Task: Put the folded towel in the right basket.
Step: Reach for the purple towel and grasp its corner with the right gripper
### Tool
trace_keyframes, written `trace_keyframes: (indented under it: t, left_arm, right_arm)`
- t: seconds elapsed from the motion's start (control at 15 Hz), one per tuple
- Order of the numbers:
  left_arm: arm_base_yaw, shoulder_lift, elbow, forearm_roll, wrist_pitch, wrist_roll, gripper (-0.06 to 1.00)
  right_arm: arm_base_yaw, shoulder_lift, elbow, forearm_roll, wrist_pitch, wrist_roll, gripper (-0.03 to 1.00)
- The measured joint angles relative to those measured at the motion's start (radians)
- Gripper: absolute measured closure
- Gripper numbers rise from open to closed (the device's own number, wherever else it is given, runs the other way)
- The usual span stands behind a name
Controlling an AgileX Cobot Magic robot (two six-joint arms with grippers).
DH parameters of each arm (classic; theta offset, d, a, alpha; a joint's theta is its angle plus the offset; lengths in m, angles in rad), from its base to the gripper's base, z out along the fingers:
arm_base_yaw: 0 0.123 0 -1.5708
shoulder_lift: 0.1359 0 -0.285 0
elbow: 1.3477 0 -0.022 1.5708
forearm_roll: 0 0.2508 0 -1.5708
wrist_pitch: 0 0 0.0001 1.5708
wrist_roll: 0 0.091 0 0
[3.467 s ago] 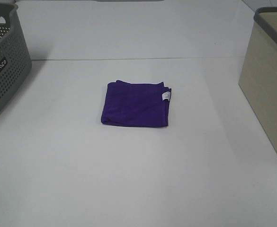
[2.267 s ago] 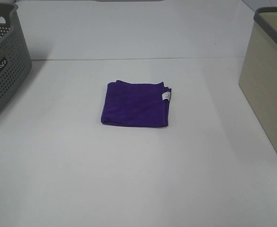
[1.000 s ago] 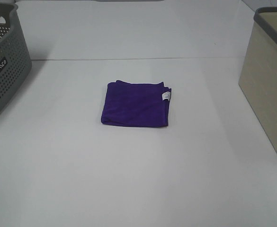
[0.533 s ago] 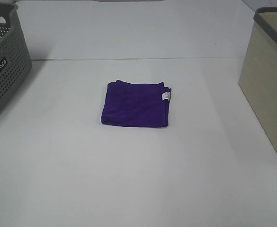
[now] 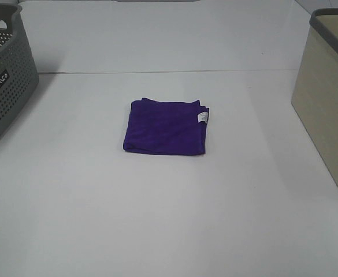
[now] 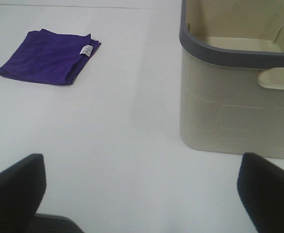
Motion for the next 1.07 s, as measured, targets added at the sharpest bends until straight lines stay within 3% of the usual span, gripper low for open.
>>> trace_keyframes:
  t: [0.13, 0.33, 0.4, 0.53, 0.8, 1.07]
  left_arm:
    - [0.000, 0.000, 0.000, 0.000, 0.000, 0.000, -0.05]
    - [0.000, 0.000, 0.000, 0.000, 0.000, 0.000, -0.05]
    - [0.000, 0.000, 0.000, 0.000, 0.000, 0.000, -0.05]
    - [0.000, 0.000, 0.000, 0.000, 0.000, 0.000, -0.05]
    - [0.000, 0.000, 0.000, 0.000, 0.000, 0.000, -0.05]
    - [0.000, 0.000, 0.000, 0.000, 0.000, 0.000, -0.05]
  right_arm:
    - [0.000, 0.065, -0.021, 0.028, 0.017, 0.001, -0.01]
    - [0.000, 0.380, -0.119, 0.096, 0.064, 0.020, -0.01]
    - [0.000, 0.645, -0.256, 0.139, 0.078, 0.020, -0.01]
    - [0.000, 0.870, -0.378, 0.143, 0.078, 0.020, -0.01]
    - [0.000, 1.104, -0.528, 0.145, 0.091, 0.020, -0.01]
    - [0.000, 1.200, -0.597, 0.146, 0.093, 0.020, -0.01]
